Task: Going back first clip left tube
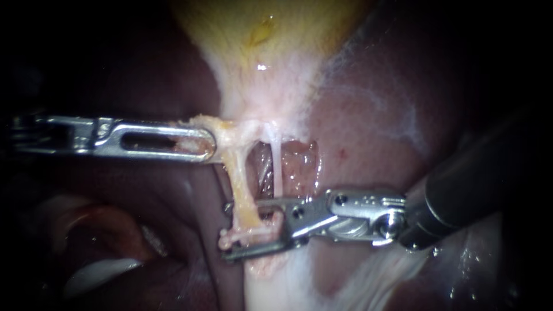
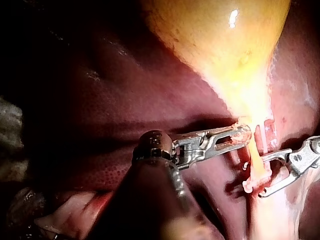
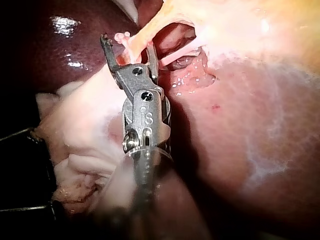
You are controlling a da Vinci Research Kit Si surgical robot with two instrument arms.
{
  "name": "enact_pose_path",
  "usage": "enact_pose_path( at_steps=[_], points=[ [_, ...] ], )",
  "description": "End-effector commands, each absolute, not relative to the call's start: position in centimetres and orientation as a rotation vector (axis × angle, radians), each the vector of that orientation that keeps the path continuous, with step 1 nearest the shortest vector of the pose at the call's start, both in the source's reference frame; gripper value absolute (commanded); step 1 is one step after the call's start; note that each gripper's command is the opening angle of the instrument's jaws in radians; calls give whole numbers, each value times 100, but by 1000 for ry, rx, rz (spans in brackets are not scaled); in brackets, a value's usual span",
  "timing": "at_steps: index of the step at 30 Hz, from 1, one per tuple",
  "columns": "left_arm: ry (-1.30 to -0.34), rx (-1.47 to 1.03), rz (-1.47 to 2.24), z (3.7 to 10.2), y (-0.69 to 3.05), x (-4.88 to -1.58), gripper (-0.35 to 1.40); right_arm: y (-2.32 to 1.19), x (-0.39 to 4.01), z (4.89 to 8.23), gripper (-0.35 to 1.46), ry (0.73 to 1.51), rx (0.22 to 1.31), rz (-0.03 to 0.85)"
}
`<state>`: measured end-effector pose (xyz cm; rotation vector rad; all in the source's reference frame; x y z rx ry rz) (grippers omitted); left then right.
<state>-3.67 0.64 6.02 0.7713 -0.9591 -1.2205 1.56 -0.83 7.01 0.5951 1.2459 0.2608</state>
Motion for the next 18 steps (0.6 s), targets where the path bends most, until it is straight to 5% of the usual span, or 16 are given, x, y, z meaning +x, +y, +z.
enact_pose_path(
  at_steps=[1, 18],
  points=[
    [-959, 771, -1221, 602, 64, -367, -35, -81, 154, 700, 50, 1249, 592, 250],
    [-959, 771, -1221, 601, 63, -366, -35, -32, 46, 660, 50, 1258, 445, 184]
  ],
)
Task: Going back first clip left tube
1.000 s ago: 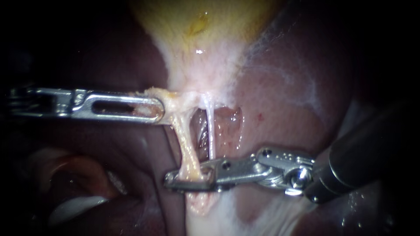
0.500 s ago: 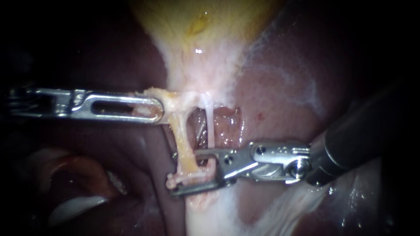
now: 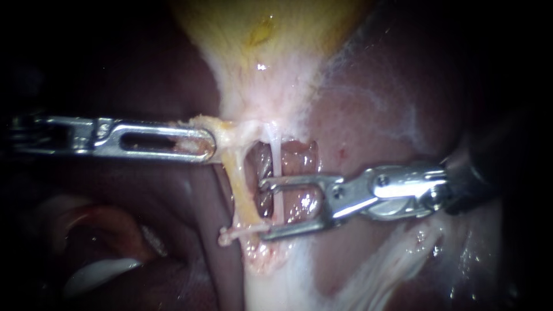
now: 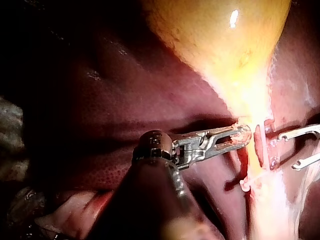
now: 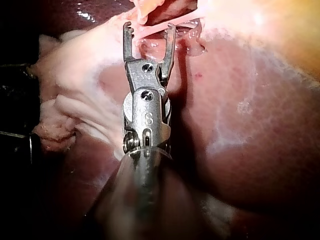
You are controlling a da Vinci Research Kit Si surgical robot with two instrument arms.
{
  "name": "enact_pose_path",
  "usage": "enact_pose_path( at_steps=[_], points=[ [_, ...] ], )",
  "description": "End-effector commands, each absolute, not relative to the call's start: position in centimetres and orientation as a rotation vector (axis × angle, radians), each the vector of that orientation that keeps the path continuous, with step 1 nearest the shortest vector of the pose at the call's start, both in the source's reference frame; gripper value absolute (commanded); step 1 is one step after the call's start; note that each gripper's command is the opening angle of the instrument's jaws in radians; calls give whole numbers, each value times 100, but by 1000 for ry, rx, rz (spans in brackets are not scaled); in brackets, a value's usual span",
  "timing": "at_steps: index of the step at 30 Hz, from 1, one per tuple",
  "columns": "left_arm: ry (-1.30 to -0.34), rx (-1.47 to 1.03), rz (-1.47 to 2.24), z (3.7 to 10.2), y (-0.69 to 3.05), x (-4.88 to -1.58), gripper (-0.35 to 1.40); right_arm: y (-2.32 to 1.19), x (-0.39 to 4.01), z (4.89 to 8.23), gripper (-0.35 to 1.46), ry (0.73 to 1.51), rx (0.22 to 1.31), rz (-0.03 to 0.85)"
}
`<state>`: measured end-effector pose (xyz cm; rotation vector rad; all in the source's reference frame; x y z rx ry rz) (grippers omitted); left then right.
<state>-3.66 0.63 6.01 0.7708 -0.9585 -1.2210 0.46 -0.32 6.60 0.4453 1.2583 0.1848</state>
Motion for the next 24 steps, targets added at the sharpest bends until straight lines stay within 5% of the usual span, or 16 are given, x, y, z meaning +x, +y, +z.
enact_pose_path(
  at_steps=[1, 8, 24],
  points=[
    [-959, 771, -1221, 601, 63, -366, -35, -26, 40, 655, 50, 1257, 436, 184],
    [-959, 770, -1221, 601, 63, -367, -35, 1, 2, 629, 50, 1247, 397, 184],
    [-964, 762, -1218, 627, 57, -394, -35, -1, -2, 626, 50, 1249, 397, 177]
  ],
)
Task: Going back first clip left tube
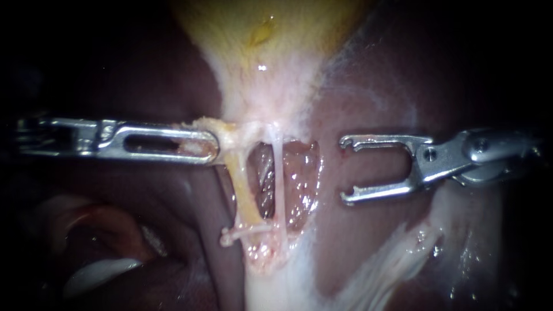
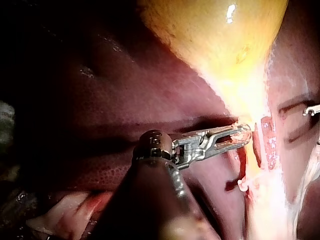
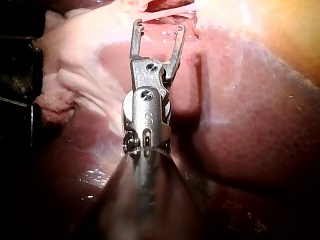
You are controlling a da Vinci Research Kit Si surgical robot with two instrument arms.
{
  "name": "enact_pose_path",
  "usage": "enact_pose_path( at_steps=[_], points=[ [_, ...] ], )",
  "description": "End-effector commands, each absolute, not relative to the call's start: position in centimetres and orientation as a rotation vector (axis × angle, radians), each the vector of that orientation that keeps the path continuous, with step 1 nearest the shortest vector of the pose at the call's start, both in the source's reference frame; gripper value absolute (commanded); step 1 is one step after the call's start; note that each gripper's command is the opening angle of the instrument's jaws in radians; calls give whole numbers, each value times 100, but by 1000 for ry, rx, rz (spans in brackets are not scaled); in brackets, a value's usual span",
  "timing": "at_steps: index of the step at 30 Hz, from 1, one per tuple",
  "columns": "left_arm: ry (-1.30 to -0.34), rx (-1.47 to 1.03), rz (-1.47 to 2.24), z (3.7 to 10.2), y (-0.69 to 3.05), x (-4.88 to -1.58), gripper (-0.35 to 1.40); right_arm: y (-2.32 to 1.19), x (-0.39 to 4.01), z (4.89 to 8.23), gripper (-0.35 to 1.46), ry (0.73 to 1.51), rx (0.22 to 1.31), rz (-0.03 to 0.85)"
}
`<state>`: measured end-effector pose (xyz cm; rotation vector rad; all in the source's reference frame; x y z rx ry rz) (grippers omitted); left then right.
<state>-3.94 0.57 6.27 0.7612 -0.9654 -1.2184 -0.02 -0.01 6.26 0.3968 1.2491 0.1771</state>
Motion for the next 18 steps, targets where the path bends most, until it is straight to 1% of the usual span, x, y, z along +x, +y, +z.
enact_pose_path(
  at_steps=[1, 8, 18],
  points=[
    [-961, 764, -1215, 631, 56, -399, -35, -1, -2, 626, 50, 1249, 397, 177],
    [-955, 771, -1201, 661, 59, -427, -35, -2, -2, 625, 50, 1250, 399, 175],
    [-956, 773, -1197, 671, 66, -429, -35, -2, -1, 624, 50, 1250, 399, 175]
  ],
)
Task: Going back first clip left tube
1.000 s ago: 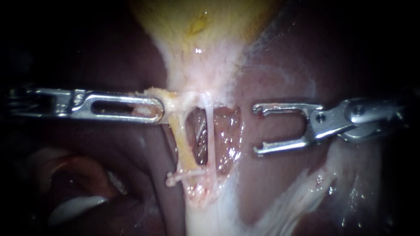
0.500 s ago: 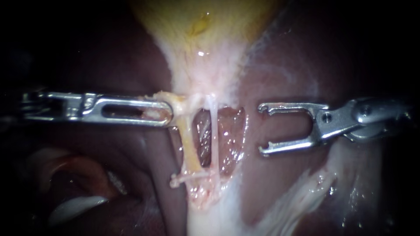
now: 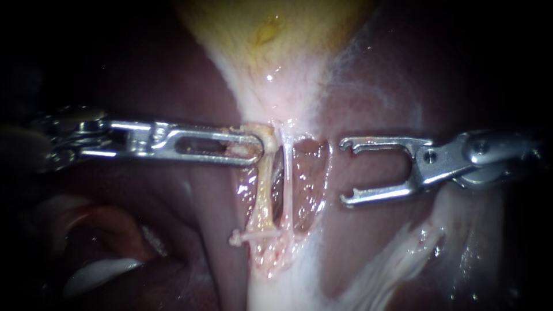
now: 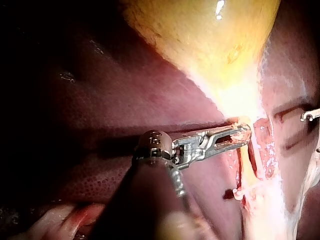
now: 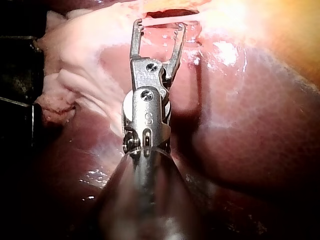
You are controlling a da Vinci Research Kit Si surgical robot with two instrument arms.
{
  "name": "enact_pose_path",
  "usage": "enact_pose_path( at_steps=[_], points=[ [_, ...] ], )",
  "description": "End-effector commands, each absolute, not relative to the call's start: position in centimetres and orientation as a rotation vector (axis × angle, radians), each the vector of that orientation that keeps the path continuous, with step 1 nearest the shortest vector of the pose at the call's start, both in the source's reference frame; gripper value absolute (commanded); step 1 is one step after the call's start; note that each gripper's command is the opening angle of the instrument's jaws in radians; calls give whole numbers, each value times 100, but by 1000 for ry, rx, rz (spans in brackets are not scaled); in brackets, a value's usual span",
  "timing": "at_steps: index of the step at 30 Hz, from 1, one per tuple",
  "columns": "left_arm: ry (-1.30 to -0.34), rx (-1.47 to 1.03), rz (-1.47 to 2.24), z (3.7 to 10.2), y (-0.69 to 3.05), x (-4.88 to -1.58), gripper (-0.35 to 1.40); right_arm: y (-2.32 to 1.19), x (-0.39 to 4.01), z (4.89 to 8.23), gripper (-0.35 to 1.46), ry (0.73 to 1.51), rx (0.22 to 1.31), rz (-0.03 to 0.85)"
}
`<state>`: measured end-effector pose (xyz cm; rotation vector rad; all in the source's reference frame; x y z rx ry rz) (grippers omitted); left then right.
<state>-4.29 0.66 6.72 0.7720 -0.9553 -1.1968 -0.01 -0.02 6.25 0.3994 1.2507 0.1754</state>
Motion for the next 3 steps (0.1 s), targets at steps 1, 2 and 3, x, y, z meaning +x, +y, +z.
enact_pose_path(
  at_steps=[1, 2, 3],
  points=[
    [-956, 773, -1197, 671, 66, -429, -35, -2, -1, 624, 50, 1250, 399, 175],
    [-956, 773, -1197, 671, 66, -429, -35, -2, -1, 624, 50, 1252, 402, 174],
    [-956, 773, -1197, 671, 66, -429, -35, -3, -1, 624, 50, 1252, 402, 174]
  ],
)
